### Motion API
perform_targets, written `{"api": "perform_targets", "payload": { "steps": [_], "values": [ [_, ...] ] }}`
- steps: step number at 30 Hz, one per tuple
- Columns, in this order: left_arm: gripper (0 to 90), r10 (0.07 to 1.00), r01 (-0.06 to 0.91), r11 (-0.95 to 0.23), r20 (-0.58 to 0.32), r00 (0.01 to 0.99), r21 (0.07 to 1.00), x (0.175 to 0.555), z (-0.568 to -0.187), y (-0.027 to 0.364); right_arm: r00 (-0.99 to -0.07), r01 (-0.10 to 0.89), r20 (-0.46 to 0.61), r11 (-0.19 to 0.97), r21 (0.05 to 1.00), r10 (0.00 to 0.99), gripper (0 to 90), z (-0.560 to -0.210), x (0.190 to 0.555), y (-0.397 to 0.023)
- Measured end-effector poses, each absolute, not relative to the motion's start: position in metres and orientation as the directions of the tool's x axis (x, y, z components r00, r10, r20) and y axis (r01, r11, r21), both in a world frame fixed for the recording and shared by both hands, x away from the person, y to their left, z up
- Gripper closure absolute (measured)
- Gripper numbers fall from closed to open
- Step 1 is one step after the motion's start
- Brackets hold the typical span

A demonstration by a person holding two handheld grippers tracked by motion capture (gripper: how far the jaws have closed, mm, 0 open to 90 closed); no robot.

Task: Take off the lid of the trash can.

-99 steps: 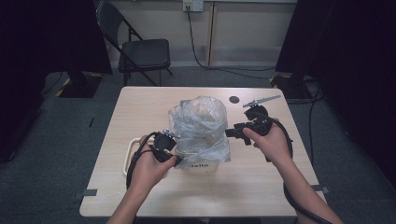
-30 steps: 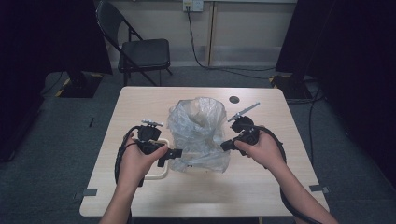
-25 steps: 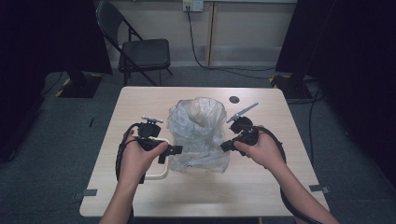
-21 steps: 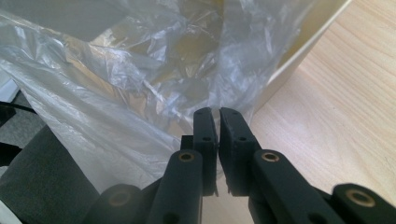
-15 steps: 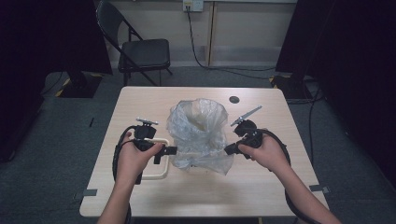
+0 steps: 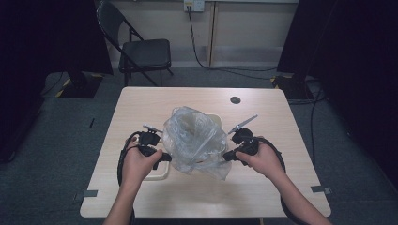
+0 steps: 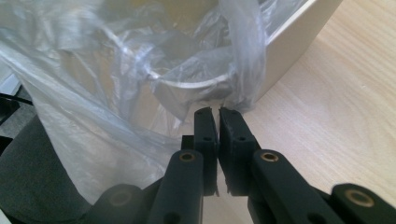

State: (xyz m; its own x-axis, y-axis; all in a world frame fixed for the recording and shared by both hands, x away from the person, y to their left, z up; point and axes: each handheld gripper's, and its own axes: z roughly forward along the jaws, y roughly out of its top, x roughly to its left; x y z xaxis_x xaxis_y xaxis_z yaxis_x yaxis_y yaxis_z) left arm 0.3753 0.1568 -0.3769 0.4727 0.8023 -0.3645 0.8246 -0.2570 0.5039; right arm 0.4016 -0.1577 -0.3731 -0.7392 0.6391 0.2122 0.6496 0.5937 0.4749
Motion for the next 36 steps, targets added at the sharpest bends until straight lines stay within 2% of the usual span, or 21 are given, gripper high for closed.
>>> {"api": "perform_targets", "payload": {
  "steps": [6, 9, 10, 11, 12, 13, 14, 16, 17, 18, 19, 22, 29, 31, 32, 34, 35, 36],
  "values": [
    [90.0, 0.824, 0.834, -0.236, -0.353, 0.444, 0.499, 0.38, -0.393, 0.162, -0.726, 0.664, 0.222, 0.58, 0.472, 0.651, 87.3, -0.381, 0.407, -0.159],
    [89.1, 0.821, 0.819, -0.23, -0.347, 0.453, 0.526, 0.379, -0.393, 0.164, -0.713, 0.68, 0.251, 0.556, 0.479, 0.655, 85.8, -0.385, 0.411, -0.163],
    [82.2, 0.822, 0.807, -0.233, -0.333, 0.462, 0.543, 0.378, -0.39, 0.165, -0.715, 0.677, 0.249, 0.557, 0.482, 0.653, 81.3, -0.384, 0.41, -0.164],
    [74.0, 0.822, 0.807, -0.233, -0.333, 0.462, 0.543, 0.378, -0.39, 0.165, -0.715, 0.677, 0.249, 0.557, 0.482, 0.653, 81.3, -0.384, 0.41, -0.164],
    [74.0, 0.823, 0.81, -0.238, -0.333, 0.461, 0.535, 0.375, -0.386, 0.165, -0.719, 0.669, 0.238, 0.558, 0.491, 0.653, 76.2, -0.381, 0.41, -0.164],
    [67.2, 0.819, 0.808, -0.232, -0.34, 0.463, 0.541, 0.374, -0.383, 0.166, -0.725, 0.653, 0.203, 0.563, 0.506, 0.658, 66.0, -0.377, 0.408, -0.165],
    [55.4, 0.814, 0.8, -0.228, -0.342, 0.469, 0.555, 0.371, -0.377, 0.168, -0.725, 0.641, 0.175, 0.559, 0.526, 0.666, 56.7, -0.37, 0.406, -0.167],
    [44.4, 0.829, 0.775, -0.241, -0.292, 0.477, 0.584, 0.368, -0.37, 0.171, -0.729, 0.626, 0.155, 0.556, 0.547, 0.667, 48.8, -0.363, 0.404, -0.169],
    [40.3, 0.829, 0.775, -0.241, -0.292, 0.477, 0.584, 0.368, -0.37, 0.171, -0.729, 0.626, 0.155, 0.556, 0.547, 0.667, 48.8, -0.363, 0.404, -0.169],
    [33.5, 0.845, 0.763, -0.255, -0.247, 0.475, 0.595, 0.366, -0.363, 0.174, -0.73, 0.613, 0.137, 0.552, 0.566, 0.669, 45.0, -0.354, 0.402, -0.172],
    [30.5, 0.845, 0.763, -0.255, -0.247, 0.475, 0.595, 0.366, -0.363, 0.174, -0.73, 0.613, 0.137, 0.552, 0.566, 0.669, 45.0, -0.354, 0.402, -0.172],
    [28.4, 0.845, 0.752, -0.253, -0.24, 0.478, 0.609, 0.364, -0.353, 0.18, -0.73, 0.589, 0.107, 0.542, 0.6, 0.675, 37.4, -0.336, 0.398, -0.176],
    [27.1, 0.844, 0.739, -0.257, -0.228, 0.486, 0.623, 0.366, -0.346, 0.178, -0.741, 0.553, 0.095, 0.525, 0.647, 0.665, 37.4, -0.315, 0.396, -0.174],
    [27.1, 0.843, 0.74, -0.265, -0.225, 0.49, 0.618, 0.368, -0.346, 0.176, -0.745, 0.541, 0.115, 0.495, 0.679, 0.657, 49.2, -0.31, 0.399, -0.17],
    [27.1, 0.843, 0.74, -0.265, -0.225, 0.49, 0.618, 0.368, -0.346, 0.176, -0.745, 0.541, 0.115, 0.495, 0.679, 0.657, 49.2, -0.31, 0.399, -0.17],
    [27.2, 0.848, 0.737, -0.257, -0.219, 0.482, 0.626, 0.371, -0.345, 0.173, -0.752, 0.535, 0.133, 0.479, 0.696, 0.646, 64.1, -0.31, 0.404, -0.165],
    [27.2, 0.848, 0.737, -0.257, -0.219, 0.482, 0.626, 0.371, -0.345, 0.173, -0.752, 0.535, 0.133, 0.479, 0.696, 0.646, 64.1, -0.31, 0.404, -0.165],
    [27.0, 0.846, 0.733, -0.253, -0.223, 0.484, 0.632, 0.373, -0.343, 0.173, -0.747, 0.549, 0.168, 0.454, 0.702, 0.643, 68.0, -0.31, 0.41, -0.164]
  ]
}}
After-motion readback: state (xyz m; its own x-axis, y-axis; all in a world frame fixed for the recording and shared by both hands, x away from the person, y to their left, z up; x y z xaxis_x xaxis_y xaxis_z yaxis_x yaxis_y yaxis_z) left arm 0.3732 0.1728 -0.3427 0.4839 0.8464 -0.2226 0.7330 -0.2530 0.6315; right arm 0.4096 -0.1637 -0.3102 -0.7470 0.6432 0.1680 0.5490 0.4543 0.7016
